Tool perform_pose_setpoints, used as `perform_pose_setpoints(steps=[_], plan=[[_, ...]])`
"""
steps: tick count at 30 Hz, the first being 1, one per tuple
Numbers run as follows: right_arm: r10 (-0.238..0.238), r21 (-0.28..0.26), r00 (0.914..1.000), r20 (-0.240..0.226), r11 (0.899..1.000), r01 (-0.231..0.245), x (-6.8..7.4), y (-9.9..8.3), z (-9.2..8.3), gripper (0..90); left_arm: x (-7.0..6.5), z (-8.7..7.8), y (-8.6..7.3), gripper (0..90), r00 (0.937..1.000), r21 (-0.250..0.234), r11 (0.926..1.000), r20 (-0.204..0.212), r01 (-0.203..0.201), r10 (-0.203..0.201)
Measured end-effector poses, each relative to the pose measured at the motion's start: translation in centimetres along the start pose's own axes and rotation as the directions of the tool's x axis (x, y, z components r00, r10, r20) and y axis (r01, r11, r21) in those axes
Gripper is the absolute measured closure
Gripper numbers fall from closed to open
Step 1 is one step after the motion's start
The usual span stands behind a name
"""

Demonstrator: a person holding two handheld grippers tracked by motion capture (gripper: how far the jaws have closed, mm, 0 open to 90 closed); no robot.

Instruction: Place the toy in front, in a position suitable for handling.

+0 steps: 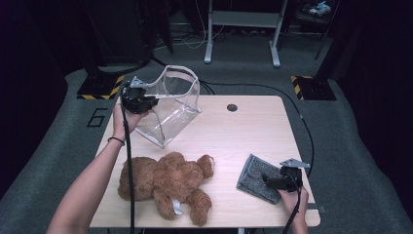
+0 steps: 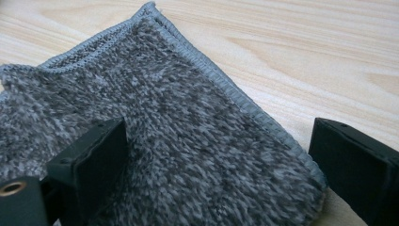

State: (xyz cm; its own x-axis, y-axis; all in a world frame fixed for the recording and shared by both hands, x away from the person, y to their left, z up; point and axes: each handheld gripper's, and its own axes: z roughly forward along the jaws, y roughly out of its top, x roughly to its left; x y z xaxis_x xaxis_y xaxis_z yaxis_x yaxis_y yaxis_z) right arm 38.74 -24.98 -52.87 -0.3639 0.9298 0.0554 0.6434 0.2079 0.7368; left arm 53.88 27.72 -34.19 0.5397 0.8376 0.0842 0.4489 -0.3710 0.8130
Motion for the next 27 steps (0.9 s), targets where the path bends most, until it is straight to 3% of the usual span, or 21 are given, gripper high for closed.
perform_pose_setpoints(steps=[15, 27], plan=[[0.003, 0.002, 1.0000, 0.003, 1.000, -0.003, 0.0, 0.0, 0.0, 5.1, 3.7, -1.9, -1.7, 77.4, 0.9957, 0.011, 0.9982, -0.072, 0.059, -0.058], [0.002, 0.001, 1.0000, 0.003, 1.000, -0.002, 0.0, 0.0, 0.0, 5.1, 5.5, -2.6, -2.4, 76.9, 0.9884, 0.024, 0.9954, -0.123, 0.093, -0.089]])
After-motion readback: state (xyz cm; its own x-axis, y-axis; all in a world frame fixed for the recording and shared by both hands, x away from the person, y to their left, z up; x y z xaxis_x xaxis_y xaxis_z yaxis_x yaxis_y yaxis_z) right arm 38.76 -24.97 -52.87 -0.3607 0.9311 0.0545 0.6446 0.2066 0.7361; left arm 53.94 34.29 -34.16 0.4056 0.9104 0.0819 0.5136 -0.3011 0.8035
